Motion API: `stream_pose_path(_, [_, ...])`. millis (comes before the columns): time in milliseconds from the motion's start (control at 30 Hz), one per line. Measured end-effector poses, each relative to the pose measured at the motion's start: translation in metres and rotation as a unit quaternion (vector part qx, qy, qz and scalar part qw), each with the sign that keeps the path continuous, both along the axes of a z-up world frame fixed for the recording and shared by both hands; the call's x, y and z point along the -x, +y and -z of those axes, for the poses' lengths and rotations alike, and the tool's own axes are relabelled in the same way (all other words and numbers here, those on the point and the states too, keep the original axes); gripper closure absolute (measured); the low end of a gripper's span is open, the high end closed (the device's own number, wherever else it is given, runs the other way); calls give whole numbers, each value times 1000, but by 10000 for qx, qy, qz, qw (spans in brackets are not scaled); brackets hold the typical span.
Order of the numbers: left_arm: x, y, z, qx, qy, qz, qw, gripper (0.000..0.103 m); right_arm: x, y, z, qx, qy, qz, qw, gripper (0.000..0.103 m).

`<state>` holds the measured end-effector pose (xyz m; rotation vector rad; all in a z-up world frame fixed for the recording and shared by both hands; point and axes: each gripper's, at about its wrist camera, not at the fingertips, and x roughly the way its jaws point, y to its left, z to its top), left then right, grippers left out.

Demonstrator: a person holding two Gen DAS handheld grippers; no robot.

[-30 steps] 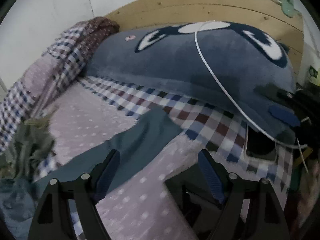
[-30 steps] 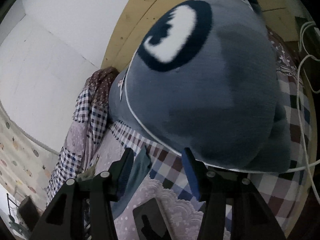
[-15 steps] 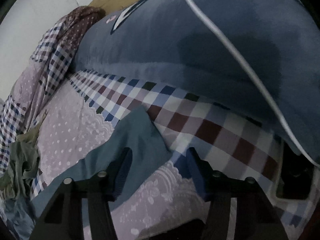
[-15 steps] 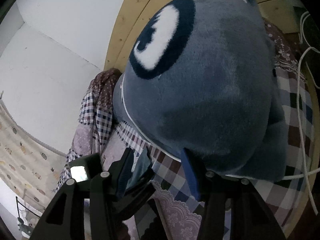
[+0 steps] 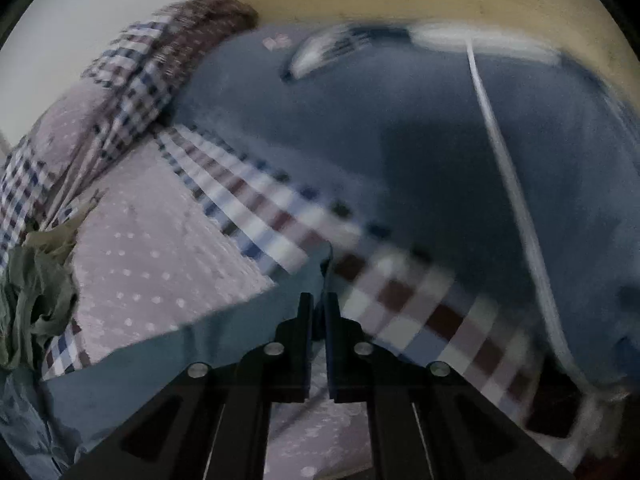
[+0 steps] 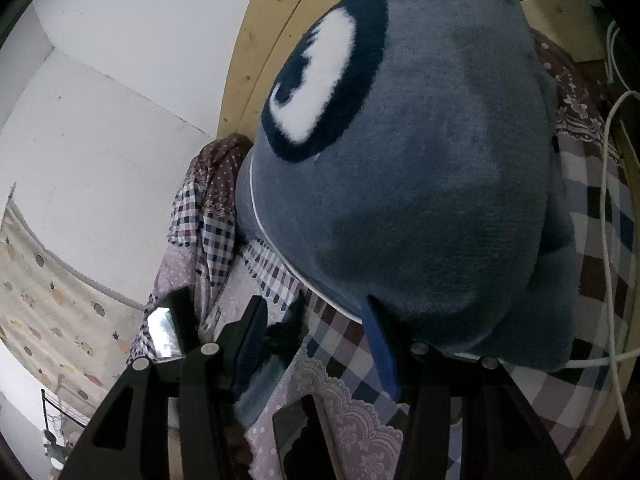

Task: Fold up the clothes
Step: 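Open the left tool and withdraw it from the sleeve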

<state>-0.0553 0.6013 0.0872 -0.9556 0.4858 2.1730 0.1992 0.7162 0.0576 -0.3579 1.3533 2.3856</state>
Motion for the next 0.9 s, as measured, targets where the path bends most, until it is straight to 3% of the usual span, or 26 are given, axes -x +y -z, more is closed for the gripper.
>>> stream_pose_path(200, [23,-55,-90,-852,-31,-205,9961,99,14,-13,-5,-110,23,-197,9997,48])
stream_pose_path(367, [38,-101,-160,-1276,17,-315,9913,99,30,-28,-10,-241,50,-429,9988,48])
stream_pose_path(533, [46,-146,-220,-1599,162,-415,9861,99,71,-73,-23,-688,105,-1231,9900,47])
stream_pose_path(667, [47,-177,-258,-1872,224,-461,9810,99,113,-124,-30,-1092,127,-2029,9730,46])
stream_pose_path(900, [43,-228,-321,-2297,320,-554,9712,99,171,-224,-21,-1548,26,-3388,9280,44])
